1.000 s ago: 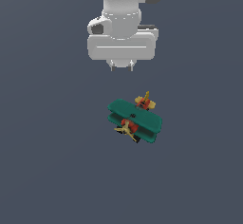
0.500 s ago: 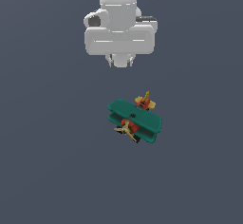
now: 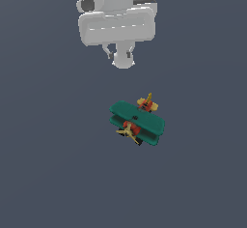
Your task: Pick up the object and move it to a goal position.
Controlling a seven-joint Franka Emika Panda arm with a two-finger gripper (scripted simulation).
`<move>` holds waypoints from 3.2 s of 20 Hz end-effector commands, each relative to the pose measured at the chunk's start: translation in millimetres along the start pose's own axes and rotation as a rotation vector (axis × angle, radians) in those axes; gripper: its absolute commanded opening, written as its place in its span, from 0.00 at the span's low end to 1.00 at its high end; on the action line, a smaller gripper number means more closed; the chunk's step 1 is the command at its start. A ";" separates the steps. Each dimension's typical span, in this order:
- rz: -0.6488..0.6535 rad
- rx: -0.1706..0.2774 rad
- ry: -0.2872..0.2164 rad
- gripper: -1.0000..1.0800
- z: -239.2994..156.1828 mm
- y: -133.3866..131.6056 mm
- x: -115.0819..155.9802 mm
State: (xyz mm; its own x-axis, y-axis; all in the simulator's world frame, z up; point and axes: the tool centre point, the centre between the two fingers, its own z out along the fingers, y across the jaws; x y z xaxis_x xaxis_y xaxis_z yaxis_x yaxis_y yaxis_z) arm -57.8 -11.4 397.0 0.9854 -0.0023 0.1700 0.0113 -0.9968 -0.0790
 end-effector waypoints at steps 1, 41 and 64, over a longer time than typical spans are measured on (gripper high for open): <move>-0.006 0.016 0.019 0.62 -9.2 1.8 0.6; -0.087 0.371 0.285 0.62 -104.9 52.5 -1.9; -0.097 0.632 0.379 0.62 -88.5 91.8 -1.4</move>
State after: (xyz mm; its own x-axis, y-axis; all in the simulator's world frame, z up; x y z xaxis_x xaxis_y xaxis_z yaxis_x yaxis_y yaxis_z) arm -73.8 -107.8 479.4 0.8524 -0.0528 0.5202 0.2973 -0.7695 -0.5652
